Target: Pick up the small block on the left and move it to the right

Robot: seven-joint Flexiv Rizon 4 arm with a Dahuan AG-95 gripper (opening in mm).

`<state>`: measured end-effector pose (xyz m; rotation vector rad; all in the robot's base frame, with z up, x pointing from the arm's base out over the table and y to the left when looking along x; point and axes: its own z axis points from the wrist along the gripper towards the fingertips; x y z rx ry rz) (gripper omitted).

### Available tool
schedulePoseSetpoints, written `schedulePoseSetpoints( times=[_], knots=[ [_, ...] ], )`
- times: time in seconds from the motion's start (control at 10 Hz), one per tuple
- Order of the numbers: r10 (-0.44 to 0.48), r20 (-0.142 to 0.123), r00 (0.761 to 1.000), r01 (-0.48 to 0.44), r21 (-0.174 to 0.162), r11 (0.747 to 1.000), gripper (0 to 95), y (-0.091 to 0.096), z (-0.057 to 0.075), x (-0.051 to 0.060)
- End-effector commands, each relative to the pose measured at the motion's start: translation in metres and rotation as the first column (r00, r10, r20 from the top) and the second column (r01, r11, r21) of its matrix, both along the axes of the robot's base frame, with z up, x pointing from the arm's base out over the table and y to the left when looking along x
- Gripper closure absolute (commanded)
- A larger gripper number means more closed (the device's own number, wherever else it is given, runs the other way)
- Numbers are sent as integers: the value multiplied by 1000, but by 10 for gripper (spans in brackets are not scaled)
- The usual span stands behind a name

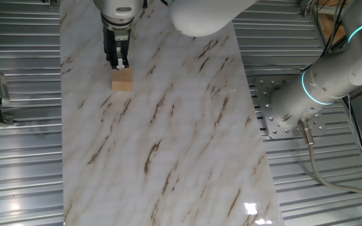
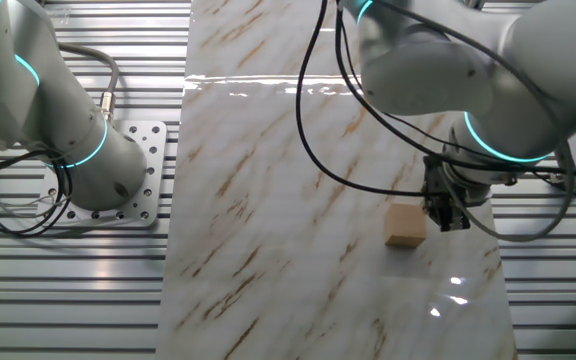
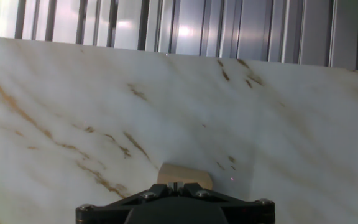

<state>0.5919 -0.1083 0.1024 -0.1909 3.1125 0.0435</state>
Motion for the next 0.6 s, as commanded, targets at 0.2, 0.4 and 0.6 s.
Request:
schedulePoseSetpoints(
  times=[0.2, 0.4, 0.6],
  knots=[
    [14, 13, 1000, -14, -3, 1000, 570, 0, -1, -1],
    [23, 13, 1000, -23, -8, 1000, 570, 0, -2, -1],
    [32, 17, 999, -32, -10, 999, 380, -1, -6, -1]
  ],
)
